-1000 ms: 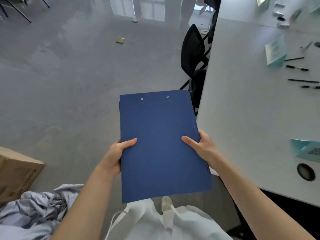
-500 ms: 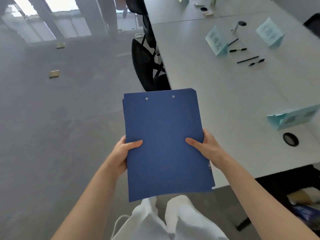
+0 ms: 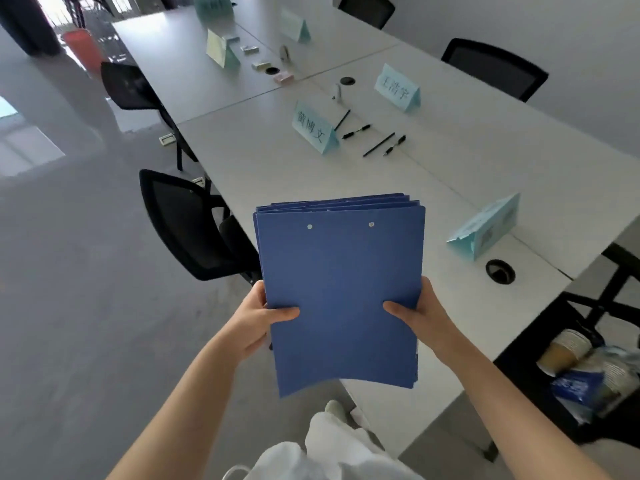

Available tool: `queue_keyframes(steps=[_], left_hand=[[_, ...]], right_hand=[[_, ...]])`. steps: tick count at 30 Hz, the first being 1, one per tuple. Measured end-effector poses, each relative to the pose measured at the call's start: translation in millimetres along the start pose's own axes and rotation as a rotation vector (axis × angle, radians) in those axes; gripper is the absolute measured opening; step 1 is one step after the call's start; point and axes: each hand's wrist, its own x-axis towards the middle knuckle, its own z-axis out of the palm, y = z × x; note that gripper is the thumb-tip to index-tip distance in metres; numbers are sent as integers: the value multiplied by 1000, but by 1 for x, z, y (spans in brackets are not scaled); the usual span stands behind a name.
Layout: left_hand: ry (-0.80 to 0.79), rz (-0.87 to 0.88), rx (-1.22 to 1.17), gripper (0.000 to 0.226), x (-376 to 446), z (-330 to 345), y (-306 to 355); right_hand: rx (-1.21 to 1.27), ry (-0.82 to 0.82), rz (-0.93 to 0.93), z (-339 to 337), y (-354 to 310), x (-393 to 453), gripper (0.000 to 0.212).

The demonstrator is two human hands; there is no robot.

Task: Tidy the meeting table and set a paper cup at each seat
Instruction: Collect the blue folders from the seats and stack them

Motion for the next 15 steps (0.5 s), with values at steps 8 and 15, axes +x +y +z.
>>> queue_keyframes(steps=[8,15], left_hand=[[13,147,334,69,65,29,35],[-49,151,514,58,97,35,48]], right_hand=[[-57,244,-186,-19,-3,15,71],[-13,397,-132,-5,-1,9,44]])
